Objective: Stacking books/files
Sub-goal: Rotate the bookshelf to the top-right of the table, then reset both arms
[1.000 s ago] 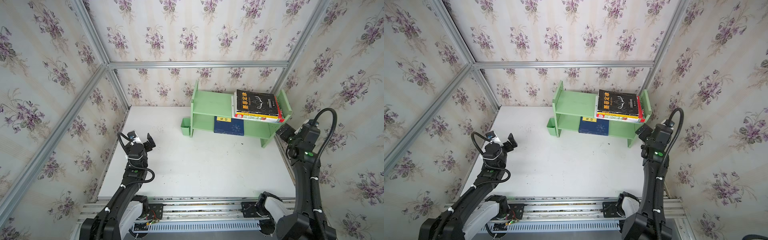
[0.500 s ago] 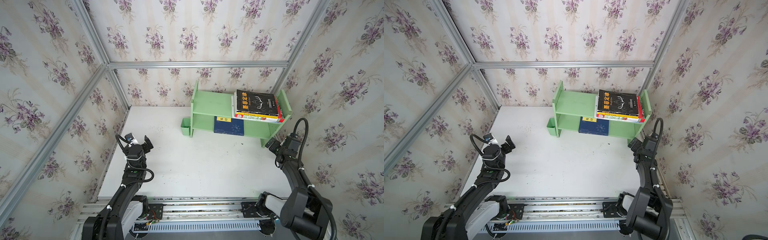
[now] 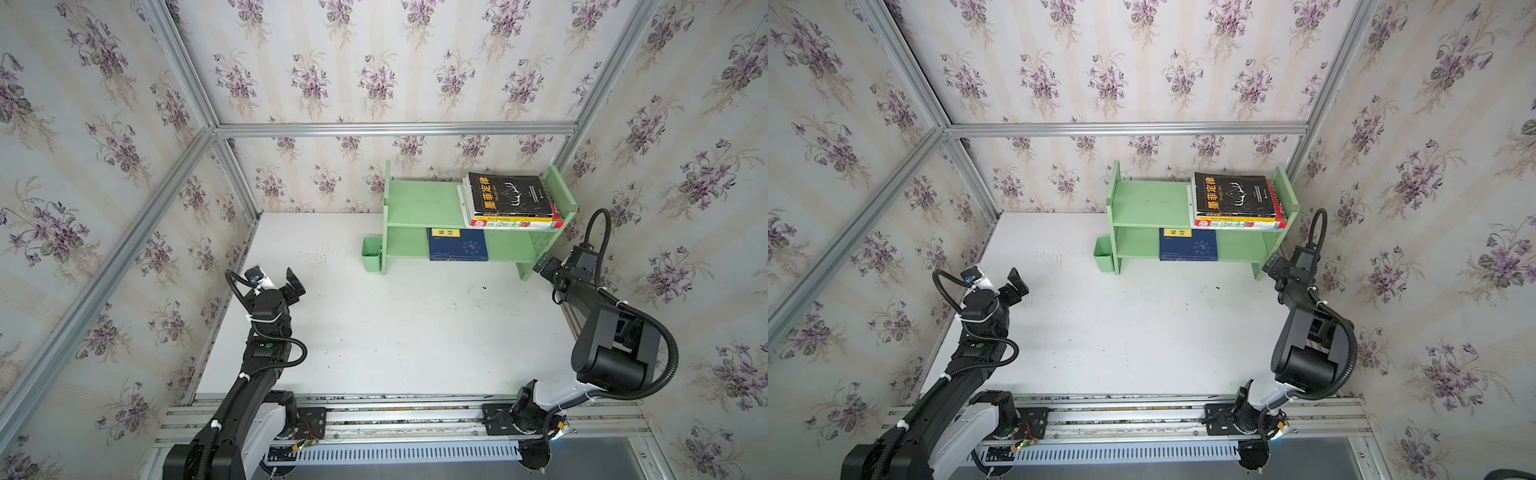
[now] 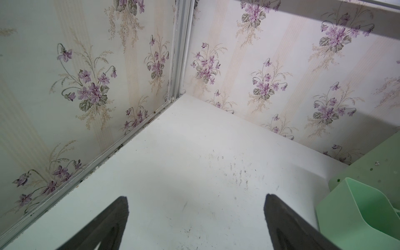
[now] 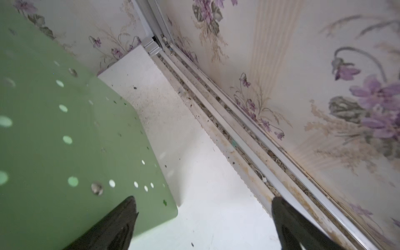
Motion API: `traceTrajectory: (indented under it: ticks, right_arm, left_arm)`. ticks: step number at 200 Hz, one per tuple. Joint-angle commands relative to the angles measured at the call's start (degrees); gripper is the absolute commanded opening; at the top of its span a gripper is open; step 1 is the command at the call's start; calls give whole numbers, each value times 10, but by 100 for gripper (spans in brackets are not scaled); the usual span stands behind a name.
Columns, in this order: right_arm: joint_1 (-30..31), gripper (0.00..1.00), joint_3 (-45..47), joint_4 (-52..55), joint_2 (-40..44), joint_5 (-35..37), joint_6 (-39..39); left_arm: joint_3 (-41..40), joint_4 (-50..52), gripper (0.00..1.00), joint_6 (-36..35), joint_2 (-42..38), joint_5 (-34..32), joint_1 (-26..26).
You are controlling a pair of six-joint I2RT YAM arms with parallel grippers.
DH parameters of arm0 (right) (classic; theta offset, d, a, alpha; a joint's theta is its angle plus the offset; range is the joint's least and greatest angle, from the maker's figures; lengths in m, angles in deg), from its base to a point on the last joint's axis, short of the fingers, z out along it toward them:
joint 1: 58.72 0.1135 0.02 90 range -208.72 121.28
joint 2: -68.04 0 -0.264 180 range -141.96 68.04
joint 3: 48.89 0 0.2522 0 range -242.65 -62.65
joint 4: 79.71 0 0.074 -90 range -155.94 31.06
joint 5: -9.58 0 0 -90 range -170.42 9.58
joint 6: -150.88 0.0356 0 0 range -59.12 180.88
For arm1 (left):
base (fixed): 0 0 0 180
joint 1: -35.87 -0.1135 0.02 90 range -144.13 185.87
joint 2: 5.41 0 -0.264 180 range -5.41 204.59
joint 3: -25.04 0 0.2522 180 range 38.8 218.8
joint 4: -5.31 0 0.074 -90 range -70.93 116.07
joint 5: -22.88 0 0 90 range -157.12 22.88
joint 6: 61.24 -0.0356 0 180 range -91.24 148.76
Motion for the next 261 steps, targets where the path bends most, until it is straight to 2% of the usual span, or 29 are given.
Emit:
traceTrajectory:
  ticks: [1, 50, 93, 166, 194, 209, 224, 239, 242, 253, 261]
  right_arm:
    - [4, 100, -15, -54, -3, -50, 17]
    - [3, 100, 60, -13, 72, -46, -12]
    - [4, 100, 150, 8, 163, -35, -20]
    - [4, 100, 247, 13, 296, -37, -47]
    - [5, 100, 289, -68, 316, -63, -31]
    - [9, 100, 292, -82, 315, -69, -32]
    - [13, 100, 287, -84, 309, -71, -28]
    - [20, 100, 286, -96, 300, -70, -26]
    - [22, 100, 286, -100, 298, -68, -26]
    - [34, 100, 288, -119, 291, -61, -26]
    - [43, 100, 295, -144, 282, -64, -31]
  left_arm:
    - [2, -2, 100, 3, -4, -12, -1]
    - [-6, -13, 100, -14, 2, 5, 0]
    - [-7, -49, 100, -36, 55, 28, -2]
    - [-39, -204, 100, -84, 152, 25, -1]
    - [-39, -266, 100, -105, 201, 59, -4]
    - [-38, -254, 100, -115, 196, 93, -3]
    - [-63, -309, 100, -127, 202, 122, -3]
    - [-88, -445, 99, -147, 284, 123, 2]
    - [-84, -435, 99, -147, 281, 124, 3]
    - [-43, -281, 100, -136, 242, 124, 4]
    - [-54, -348, 100, -146, 267, 114, 8]
